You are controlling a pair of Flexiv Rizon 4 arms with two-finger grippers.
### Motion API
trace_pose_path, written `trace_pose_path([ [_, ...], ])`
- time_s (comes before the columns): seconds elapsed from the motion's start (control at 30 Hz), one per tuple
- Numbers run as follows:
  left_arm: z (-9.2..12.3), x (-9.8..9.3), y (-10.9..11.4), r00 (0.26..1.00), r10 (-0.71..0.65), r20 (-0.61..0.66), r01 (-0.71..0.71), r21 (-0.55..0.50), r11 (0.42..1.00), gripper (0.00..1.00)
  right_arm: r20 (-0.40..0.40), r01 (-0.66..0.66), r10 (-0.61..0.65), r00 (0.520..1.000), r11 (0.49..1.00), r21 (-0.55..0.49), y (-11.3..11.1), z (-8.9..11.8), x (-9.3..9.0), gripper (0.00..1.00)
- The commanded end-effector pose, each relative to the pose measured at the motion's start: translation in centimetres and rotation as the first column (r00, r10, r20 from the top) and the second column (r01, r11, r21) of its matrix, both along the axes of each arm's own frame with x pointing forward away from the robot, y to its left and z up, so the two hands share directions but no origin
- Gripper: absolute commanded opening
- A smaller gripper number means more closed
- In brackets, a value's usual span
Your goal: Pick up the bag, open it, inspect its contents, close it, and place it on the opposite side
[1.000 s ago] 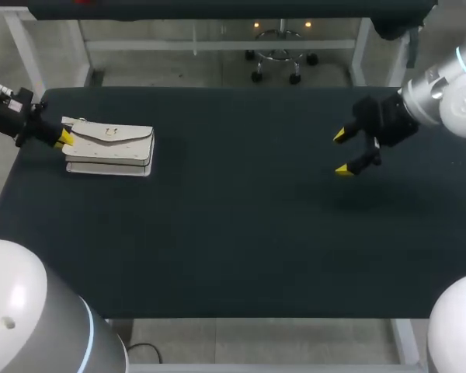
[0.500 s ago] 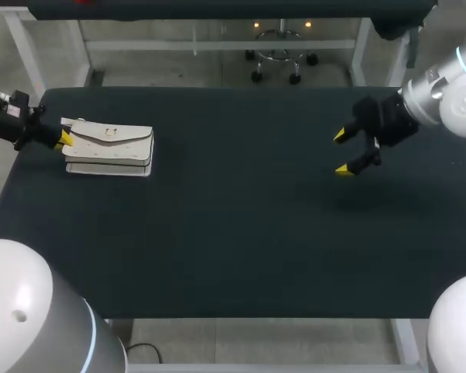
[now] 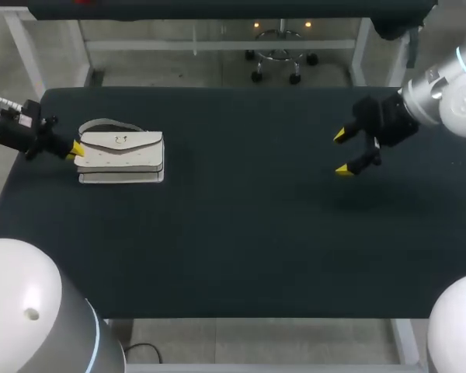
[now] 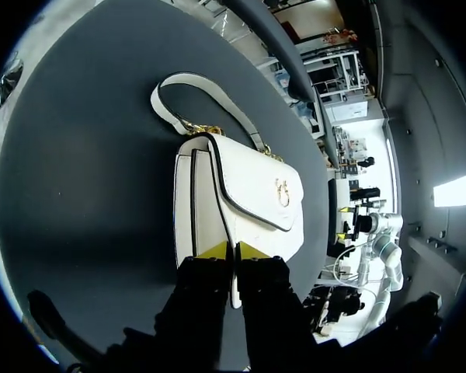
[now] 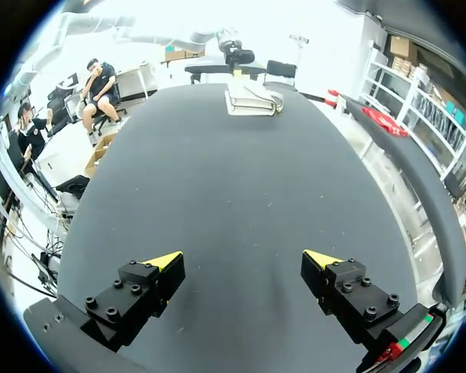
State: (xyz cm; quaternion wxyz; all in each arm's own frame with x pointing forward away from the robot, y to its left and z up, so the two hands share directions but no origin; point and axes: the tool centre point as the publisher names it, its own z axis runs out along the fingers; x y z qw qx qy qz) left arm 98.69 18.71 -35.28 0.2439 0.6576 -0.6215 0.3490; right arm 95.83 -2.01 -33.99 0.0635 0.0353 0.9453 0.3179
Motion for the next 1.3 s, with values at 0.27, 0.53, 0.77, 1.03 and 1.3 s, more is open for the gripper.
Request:
trace_pose_path([
  [0.27, -0.7, -1.6, -6.2, 1.0, -0.015, 0.007, 0.016, -0.035, 0.999, 0.0, 0.003, 0.001, -0.001, 1.0, 1.0, 0.003, 0.0, -0.1, 0.0, 1.0],
  [0.53, -2.3, -2.5, -9.5, 1.0, -0.006, -0.023, 0.004, -0.088, 0.996, 0.0, 0.003, 0.001, -0.001, 1.0, 1.0, 0.003, 0.0, -0.1, 0.0, 1.0],
  [0.77, -2.0, -2.6, -12.3, 0.993, -0.114, -0.031, 0.11, -0.111, 0.988, 0.0, 0.003, 0.001, -0.001, 1.0, 1.0, 0.003, 0.0, -0.1, 0.0, 1.0],
  [1.03, -1.2, -3.5, -14.8, 0.979, -0.201, -0.027, 0.197, -0.092, 0.976, 0.0, 0.003, 0.001, -0.001, 1.0, 1.0, 0.003, 0.0, -0.1, 0.0, 1.0],
  [1.3, -1.8, -4.5, -15.4, 0.977, -0.208, -0.035, 0.203, -0.121, 0.972, 0.31, 0.003, 0.001, -0.001, 1.0, 1.0, 0.003, 0.0, -0.1, 0.0, 1.0],
])
